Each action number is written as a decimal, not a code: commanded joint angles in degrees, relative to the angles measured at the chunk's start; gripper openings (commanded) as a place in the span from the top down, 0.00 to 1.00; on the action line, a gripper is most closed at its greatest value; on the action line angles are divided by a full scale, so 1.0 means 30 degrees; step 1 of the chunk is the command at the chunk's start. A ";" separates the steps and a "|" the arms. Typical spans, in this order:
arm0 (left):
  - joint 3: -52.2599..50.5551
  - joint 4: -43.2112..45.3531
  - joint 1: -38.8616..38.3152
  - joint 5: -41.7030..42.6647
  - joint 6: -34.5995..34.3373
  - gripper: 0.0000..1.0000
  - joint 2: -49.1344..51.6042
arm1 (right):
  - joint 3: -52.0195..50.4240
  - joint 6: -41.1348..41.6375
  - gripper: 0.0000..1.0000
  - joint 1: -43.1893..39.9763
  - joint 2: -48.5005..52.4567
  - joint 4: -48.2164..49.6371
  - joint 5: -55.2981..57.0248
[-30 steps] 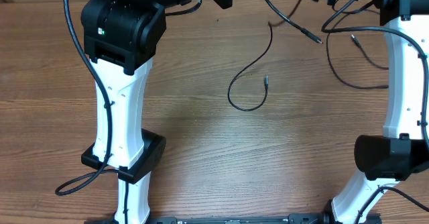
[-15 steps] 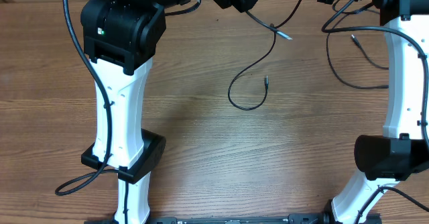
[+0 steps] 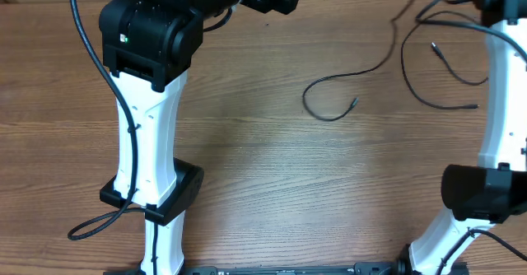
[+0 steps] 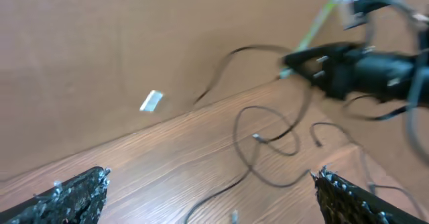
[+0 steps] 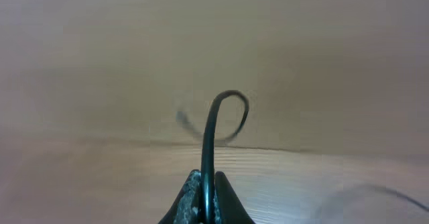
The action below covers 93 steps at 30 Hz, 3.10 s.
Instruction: Untangle cables
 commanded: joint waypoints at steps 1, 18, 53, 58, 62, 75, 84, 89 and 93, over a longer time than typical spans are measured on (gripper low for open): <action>0.0153 -0.0350 -0.0066 -0.1851 0.0466 0.00 -0.0248 | 0.0175 0.1501 0.96 -0.1435 -0.0036 -0.0386 0.4022; -0.0612 -0.0270 -0.0087 -0.2004 0.0452 0.00 -0.0219 | 0.0175 0.1843 0.96 -0.3453 -0.5705 -0.7599 0.6105; -0.0561 0.1188 -0.0087 -0.0889 0.0291 0.00 -0.0277 | -2.1318 1.0907 0.96 -1.3435 -1.0163 -0.2506 0.4561; -0.0561 0.1297 -0.0087 -0.0874 -0.0138 0.00 -0.0277 | -2.1449 1.1089 0.96 -1.3435 -1.0681 -0.2922 0.4495; -0.0561 0.1304 -0.0087 -0.0882 -0.0131 0.00 -0.0277 | -2.0684 0.9056 0.96 -1.3398 -1.1693 -0.3716 0.3534; -0.0561 0.1056 -0.0087 -0.0889 -0.0124 0.00 -0.0277 | -2.0072 0.3461 0.96 -1.3391 -1.5599 -0.6411 -0.2098; -0.0561 0.0124 -0.0087 -0.0882 -0.0131 0.00 -0.0277 | -2.0072 0.1792 0.96 -1.0098 -1.5970 -0.7118 -0.2725; -0.0561 -0.0452 -0.0087 -0.0882 -0.0131 0.00 -0.0270 | -2.0079 0.2368 0.96 -0.9391 -1.5635 -0.7009 -0.1479; -0.0561 -0.0794 -0.0087 -0.0882 -0.0131 0.00 -0.0277 | -2.0181 0.2368 0.96 -0.9391 -1.4804 -0.7388 -0.1479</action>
